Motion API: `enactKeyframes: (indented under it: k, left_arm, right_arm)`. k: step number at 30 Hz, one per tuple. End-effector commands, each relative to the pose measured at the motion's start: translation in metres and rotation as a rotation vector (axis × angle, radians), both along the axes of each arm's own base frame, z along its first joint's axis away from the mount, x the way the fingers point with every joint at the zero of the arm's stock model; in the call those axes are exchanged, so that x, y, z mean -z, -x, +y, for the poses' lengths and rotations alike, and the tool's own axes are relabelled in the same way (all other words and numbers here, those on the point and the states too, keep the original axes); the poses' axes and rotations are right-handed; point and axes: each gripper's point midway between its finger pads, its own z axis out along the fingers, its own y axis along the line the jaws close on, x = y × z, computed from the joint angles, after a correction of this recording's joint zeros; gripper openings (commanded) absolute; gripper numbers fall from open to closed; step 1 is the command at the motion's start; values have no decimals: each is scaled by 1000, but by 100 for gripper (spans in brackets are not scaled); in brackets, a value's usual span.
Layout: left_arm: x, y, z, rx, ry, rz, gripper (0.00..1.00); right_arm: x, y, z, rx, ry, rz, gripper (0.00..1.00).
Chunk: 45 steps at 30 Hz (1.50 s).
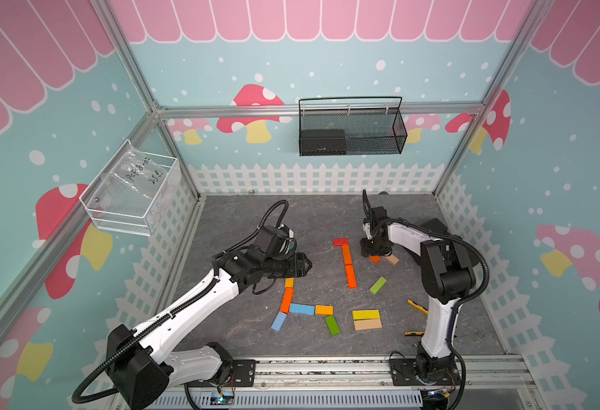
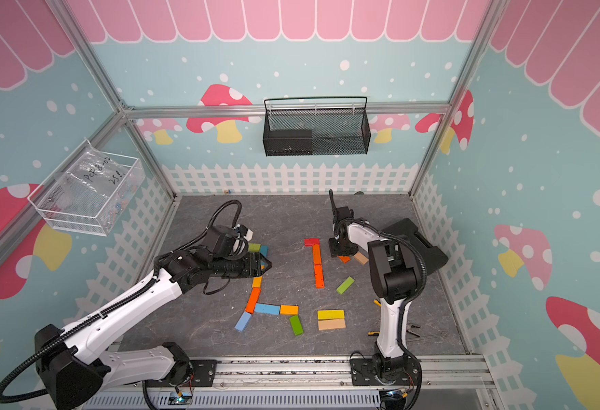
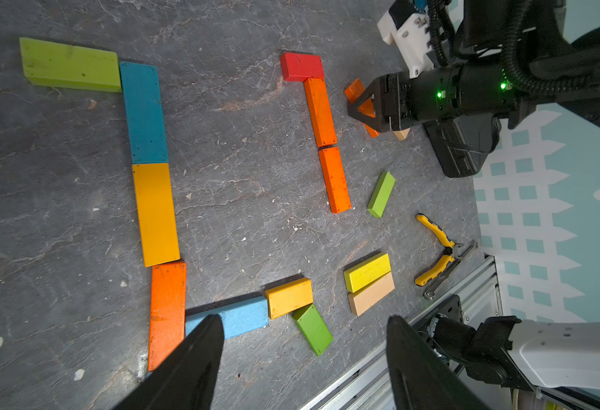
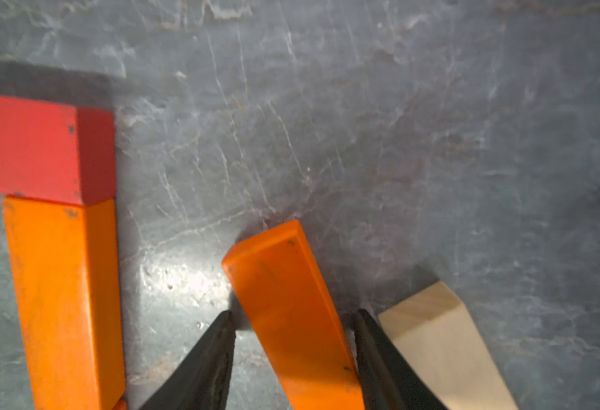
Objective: Assemble a giraffe with building blocks
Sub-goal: Pick up the building block from the center of the board, then adjust the building block at the center of the board.
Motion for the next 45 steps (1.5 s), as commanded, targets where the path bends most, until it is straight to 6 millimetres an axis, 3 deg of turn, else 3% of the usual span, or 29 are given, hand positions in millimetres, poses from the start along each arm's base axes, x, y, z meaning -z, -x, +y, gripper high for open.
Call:
enactKeyframes:
  k: [1,3,8,11,13,17,20,24,30,38,45]
  left_arm:
    - [-5,-1,3,3,0,-24,75]
    - [-5,-1,2,4,4,-24,75]
    - [-6,0,3,3,5,-27,75]
    - [-6,1,3,3,6,-25,75]
    - [-6,2,4,4,6,-24,75]
    - [-7,2,5,4,8,-29,75]
    - [-7,3,4,11,11,-28,75]
    - [-8,5,3,19,20,-29,75]
    - [-9,9,8,7,24,-39,76]
    - [-9,11,10,4,28,-40,76]
    - [-6,11,10,3,24,-35,76]
  right_arm:
    - [9,19,0,-3,9,54,54]
    - [11,19,2,-8,13,54,53]
    - [5,18,5,6,17,35,35]
    - [-17,17,10,24,8,-20,29]
    - [-47,21,16,41,-12,-84,27]
    - [-83,60,24,108,-40,-127,25]
    - [-90,100,32,149,-83,-115,25]
    - [-82,146,46,184,-146,-59,25]
    - [-70,186,66,178,-163,9,25]
    - [-36,218,85,151,-164,104,25]
    - [-19,223,87,146,-159,131,26]
